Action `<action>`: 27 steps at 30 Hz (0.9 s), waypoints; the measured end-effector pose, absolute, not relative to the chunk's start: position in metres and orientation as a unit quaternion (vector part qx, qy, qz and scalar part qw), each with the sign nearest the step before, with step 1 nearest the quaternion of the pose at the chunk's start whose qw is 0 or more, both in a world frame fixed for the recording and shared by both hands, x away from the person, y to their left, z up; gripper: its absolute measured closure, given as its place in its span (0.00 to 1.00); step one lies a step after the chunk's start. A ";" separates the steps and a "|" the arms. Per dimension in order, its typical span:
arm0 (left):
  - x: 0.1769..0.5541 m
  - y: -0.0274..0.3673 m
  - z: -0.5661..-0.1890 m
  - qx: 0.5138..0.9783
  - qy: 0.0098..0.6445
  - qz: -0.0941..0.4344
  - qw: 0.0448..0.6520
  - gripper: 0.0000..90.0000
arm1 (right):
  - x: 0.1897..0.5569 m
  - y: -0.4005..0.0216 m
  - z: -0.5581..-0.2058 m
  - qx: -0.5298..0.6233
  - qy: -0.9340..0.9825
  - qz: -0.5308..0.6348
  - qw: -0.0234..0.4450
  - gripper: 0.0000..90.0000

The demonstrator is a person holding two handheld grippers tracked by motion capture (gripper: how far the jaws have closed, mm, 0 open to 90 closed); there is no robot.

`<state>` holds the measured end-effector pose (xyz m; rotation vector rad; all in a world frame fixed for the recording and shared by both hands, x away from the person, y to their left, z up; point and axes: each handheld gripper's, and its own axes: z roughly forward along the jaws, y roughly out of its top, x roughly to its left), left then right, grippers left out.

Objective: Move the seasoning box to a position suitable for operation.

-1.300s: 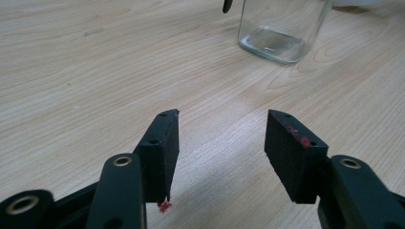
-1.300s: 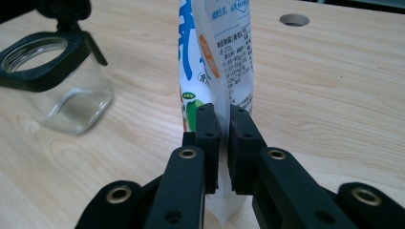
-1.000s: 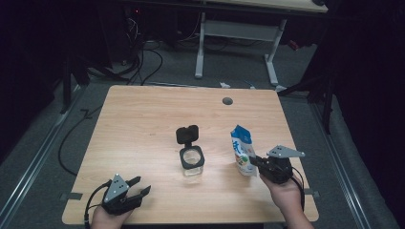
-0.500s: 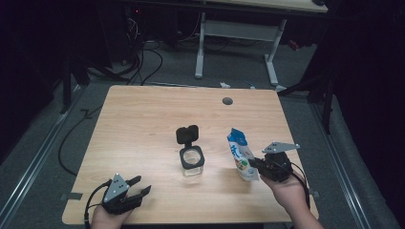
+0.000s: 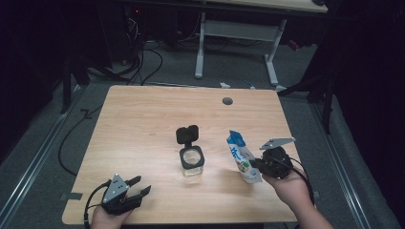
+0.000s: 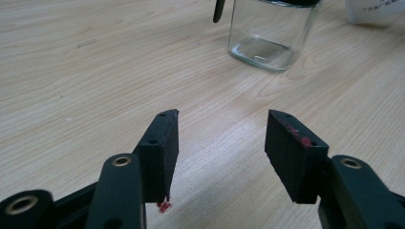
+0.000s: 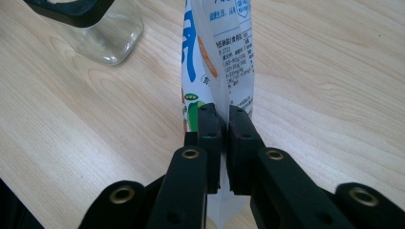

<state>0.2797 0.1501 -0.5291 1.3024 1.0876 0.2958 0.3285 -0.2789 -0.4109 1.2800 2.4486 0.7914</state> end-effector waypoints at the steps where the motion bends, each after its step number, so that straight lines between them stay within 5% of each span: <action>1: 0.280 0.150 -0.529 0.575 0.478 0.131 0.651 0.51 | 0.329 -0.279 -0.410 0.443 0.845 0.268 0.132 0.96; 27: 0.278 0.148 -0.529 0.578 0.472 0.129 0.653 0.51 | 0.338 -0.274 -0.396 0.438 0.873 0.194 0.089 0.98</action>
